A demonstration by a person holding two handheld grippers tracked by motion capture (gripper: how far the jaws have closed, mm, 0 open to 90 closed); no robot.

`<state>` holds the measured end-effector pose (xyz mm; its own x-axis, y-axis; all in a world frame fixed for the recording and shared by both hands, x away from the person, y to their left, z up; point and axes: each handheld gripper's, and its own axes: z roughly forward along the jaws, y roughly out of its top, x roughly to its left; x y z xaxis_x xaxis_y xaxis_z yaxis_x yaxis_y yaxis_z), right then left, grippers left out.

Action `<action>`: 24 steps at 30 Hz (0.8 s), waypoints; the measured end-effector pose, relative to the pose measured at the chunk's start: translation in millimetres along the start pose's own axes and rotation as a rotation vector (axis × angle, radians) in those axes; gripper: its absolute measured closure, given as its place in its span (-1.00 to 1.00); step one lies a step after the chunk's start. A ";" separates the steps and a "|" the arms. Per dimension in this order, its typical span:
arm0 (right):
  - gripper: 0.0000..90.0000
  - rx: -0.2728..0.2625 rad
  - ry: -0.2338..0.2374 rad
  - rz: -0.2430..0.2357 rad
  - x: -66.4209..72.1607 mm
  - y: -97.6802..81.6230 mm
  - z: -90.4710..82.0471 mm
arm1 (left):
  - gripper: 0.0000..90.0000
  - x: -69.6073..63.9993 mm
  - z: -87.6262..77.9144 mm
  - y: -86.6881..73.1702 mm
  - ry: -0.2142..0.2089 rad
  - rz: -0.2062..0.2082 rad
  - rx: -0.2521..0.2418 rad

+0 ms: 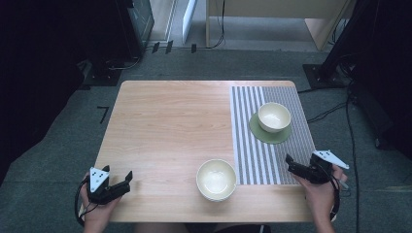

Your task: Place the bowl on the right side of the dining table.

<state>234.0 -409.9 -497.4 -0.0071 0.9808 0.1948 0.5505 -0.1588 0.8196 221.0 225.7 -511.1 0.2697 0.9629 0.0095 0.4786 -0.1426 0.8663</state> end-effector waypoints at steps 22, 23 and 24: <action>-1.00 0.036 -0.031 0.005 -17.7 -23.1 -12.9 | -0.73 0.1 0.0 0.0 -0.001 0.001 -0.001; -1.00 0.036 -0.033 0.000 -18.3 -23.9 -13.3 | -0.73 0.1 0.0 0.0 -0.001 0.001 -0.001; -1.00 0.038 -0.035 0.000 -18.7 -24.7 -13.8 | -0.73 0.0 0.1 0.1 -0.001 0.002 -0.001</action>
<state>209.1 -425.8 -513.9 0.0218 0.9842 0.1758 0.5818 -0.1555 0.7983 221.1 225.8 -511.0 0.2716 0.9623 0.0102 0.4775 -0.1440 0.8667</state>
